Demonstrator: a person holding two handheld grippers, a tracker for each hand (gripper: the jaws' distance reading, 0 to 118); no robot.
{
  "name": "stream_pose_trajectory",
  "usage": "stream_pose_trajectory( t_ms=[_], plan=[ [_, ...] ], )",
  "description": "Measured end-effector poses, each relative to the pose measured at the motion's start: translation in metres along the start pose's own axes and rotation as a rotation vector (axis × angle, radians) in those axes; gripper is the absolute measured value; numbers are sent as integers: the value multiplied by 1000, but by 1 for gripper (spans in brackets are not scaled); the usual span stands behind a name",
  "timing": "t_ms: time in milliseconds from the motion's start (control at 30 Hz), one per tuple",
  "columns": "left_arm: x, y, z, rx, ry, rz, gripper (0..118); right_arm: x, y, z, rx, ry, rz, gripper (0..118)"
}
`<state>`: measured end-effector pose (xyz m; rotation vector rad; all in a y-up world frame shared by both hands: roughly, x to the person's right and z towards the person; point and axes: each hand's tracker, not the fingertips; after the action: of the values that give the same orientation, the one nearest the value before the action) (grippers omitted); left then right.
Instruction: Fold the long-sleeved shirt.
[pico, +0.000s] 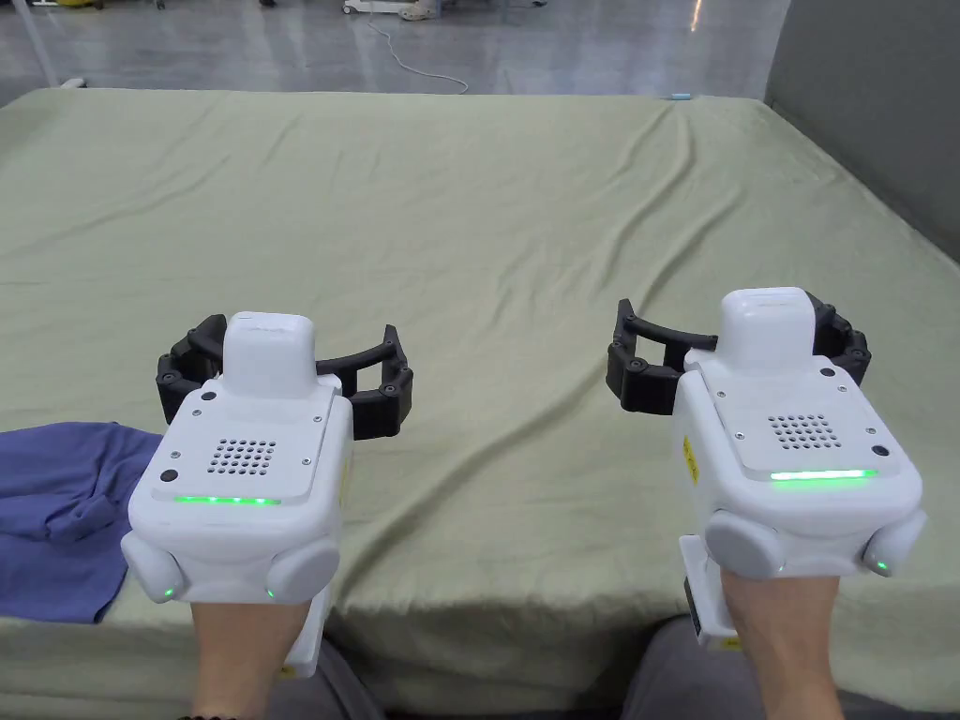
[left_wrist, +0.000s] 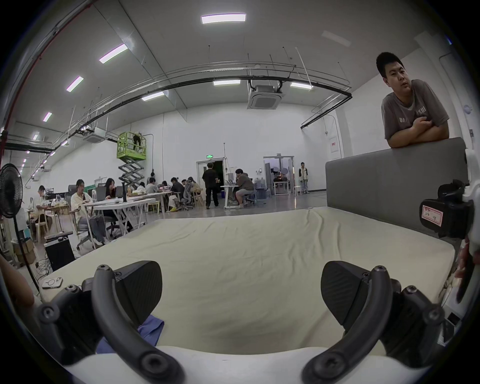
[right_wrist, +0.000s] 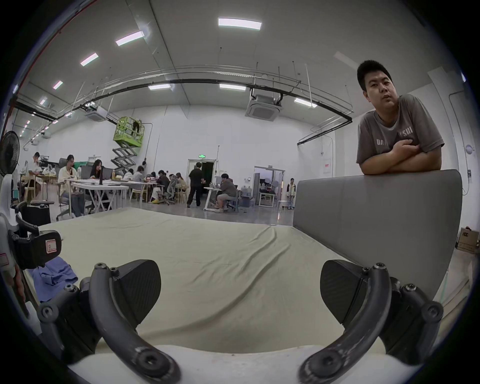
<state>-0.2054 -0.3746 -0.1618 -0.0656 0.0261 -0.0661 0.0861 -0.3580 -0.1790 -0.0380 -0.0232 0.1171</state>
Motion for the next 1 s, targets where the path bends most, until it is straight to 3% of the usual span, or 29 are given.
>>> stream_pose_trajectory(
  t_ms=[633, 733, 800, 867, 1000],
  plan=[
    [2, 6, -2, 10, -26, -29, 118, 2, 2, -3, -18, 1, 4, 118],
    [4, 7, -1, 12, -45, -25, 118, 3, 7, -2, -45, 44, -53, 118],
    [5, 7, -2, 12, -49, -23, 118, -2, 18, -6, -170, -15, -95, 118],
    [5, 7, -3, 10, -47, -23, 118, -7, 26, -6, -214, -47, -52, 118],
    [6, 7, -2, 8, -42, -33, 118, -16, 31, 2, -146, -50, 23, 118]
  ],
)
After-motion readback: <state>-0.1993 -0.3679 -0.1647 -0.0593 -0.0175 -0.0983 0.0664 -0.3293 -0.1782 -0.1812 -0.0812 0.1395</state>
